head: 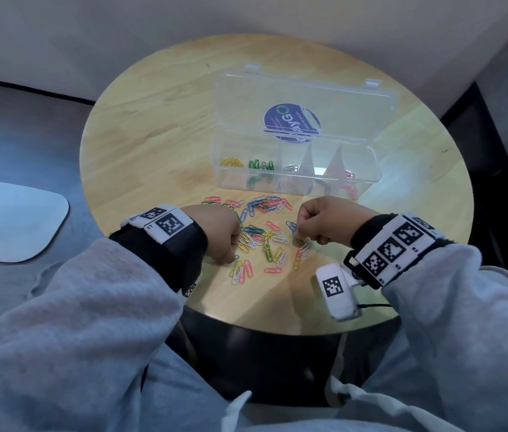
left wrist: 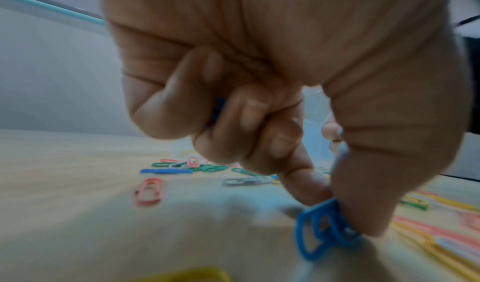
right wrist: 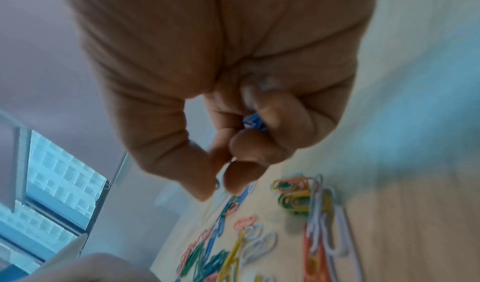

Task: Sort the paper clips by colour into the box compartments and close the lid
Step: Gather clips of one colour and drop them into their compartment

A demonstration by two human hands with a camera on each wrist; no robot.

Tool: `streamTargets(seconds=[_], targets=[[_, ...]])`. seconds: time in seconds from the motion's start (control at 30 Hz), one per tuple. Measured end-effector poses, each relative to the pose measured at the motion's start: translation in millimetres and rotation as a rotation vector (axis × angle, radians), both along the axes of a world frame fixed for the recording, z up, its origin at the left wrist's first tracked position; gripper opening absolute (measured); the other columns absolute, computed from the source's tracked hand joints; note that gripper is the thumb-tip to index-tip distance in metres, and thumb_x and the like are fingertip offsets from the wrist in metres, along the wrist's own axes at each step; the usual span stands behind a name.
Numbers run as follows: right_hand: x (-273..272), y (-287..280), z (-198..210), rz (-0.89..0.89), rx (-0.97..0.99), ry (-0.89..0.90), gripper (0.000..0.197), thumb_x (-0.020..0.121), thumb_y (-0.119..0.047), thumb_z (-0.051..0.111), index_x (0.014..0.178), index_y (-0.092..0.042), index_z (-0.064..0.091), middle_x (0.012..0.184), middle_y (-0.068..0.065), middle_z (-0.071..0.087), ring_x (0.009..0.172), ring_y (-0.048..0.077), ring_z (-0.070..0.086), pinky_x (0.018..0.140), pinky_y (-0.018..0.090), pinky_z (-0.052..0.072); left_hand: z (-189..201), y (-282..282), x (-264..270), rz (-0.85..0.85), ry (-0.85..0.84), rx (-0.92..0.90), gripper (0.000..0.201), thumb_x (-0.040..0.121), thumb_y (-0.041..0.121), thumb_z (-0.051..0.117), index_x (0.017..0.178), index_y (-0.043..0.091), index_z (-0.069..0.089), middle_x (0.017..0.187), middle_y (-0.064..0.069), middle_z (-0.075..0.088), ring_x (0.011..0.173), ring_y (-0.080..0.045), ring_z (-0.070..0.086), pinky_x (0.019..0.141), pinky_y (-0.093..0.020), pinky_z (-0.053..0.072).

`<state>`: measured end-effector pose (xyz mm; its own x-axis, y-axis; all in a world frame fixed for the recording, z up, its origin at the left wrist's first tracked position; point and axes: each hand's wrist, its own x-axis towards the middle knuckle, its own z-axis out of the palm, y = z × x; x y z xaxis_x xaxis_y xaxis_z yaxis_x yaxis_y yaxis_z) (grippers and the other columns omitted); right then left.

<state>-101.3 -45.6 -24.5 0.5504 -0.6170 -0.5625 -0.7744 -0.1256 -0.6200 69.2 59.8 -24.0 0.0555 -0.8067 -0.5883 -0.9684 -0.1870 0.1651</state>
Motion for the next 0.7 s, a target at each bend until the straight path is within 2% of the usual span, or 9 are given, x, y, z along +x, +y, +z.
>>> streamTargets(seconds=[0.1,0.17,0.23,0.3,0.4,0.5,0.6,0.7], targets=[[-1.7,-0.5,-4.6,-0.059,0.074,-0.079,0.023,0.078,0.004,0.060,0.066,-0.015,0.054,0.055,0.003,0.051,0.049,0.015,0.043,0.047,0.022,0.036,0.7,-0.5,6.9,0.090,0.107,-0.046,0.005,0.075,0.017,0.062,0.075,0.019,0.067,0.061,0.006,0.054,0.058,-0.011,0.046,0.053,-0.022,0.035],[-1.1,-0.7,-3.9,-0.106,0.128,-0.138,0.024,0.081,0.009,0.053,0.077,-0.014,0.058,0.055,0.003,0.049,0.040,0.009,0.042,0.040,0.018,0.033,4.2,-2.2,14.4,0.183,0.242,-0.120,0.006,0.076,0.018,0.063,0.077,0.015,0.067,0.061,0.006,0.055,0.058,-0.012,0.047,0.058,-0.022,0.038],[0.7,-1.5,-1.1,-0.162,0.202,-0.222,0.028,0.082,0.012,0.045,0.081,-0.011,0.061,0.056,0.004,0.046,0.037,0.007,0.039,0.036,0.015,0.030,11.5,-5.0,19.0,0.349,0.475,-0.182,0.005,0.079,0.013,0.062,0.077,0.010,0.065,0.057,0.004,0.055,0.049,-0.009,0.048,0.051,-0.016,0.041],[2.6,-2.5,2.3,-0.225,0.289,-0.292,0.031,0.084,0.013,0.039,0.075,-0.007,0.060,0.061,0.005,0.046,0.045,0.010,0.039,0.037,0.015,0.030,18.7,-9.1,21.2,0.546,0.732,-0.207,0.015,0.084,0.003,0.057,0.071,0.009,0.059,0.051,0.001,0.054,0.040,-0.007,0.048,0.040,-0.012,0.041],[3.6,-4.4,6.6,-0.323,0.393,-0.342,0.034,0.087,0.012,0.032,0.067,-0.007,0.052,0.064,0.005,0.047,0.051,0.013,0.045,0.039,0.015,0.037,24.7,-15.2,23.1,0.790,1.022,-0.248,0.028,0.088,-0.003,0.046,0.066,0.013,0.050,0.053,-0.003,0.054,0.046,-0.011,0.048,0.041,-0.013,0.046],[1.1,-7.4,10.6,-0.408,0.513,-0.413,0.034,0.087,0.010,0.027,0.068,-0.006,0.050,0.069,0.009,0.050,0.048,0.012,0.054,0.043,0.015,0.047,29.1,-18.0,23.9,0.920,1.160,-0.294,0.028,0.091,-0.001,0.040,0.068,0.013,0.046,0.064,-0.009,0.052,0.045,-0.011,0.050,0.040,-0.013,0.047],[-3.2,-12.8,17.8,-0.489,0.629,-0.531,0.033,0.088,0.010,0.024,0.075,-0.004,0.052,0.071,0.012,0.056,0.048,0.012,0.061,0.049,0.017,0.053,30.0,-20.6,22.0,1.005,1.231,-0.328,0.025,0.092,0.002,0.039,0.070,0.013,0.046,0.068,-0.011,0.052,0.039,-0.010,0.053,0.040,-0.013,0.047],[-9.3,-20.7,27.0,-0.555,0.669,-0.645,0.033,0.087,0.011,0.024,0.084,0.000,0.055,0.077,0.017,0.059,0.056,0.018,0.066,0.058,0.021,0.057,32.2,-26.7,14.5,1.046,1.266,-0.338,0.023,0.093,0.005,0.040,0.073,0.012,0.047,0.070,-0.012,0.053,0.037,-0.009,0.055,0.039,-0.013,0.047]])
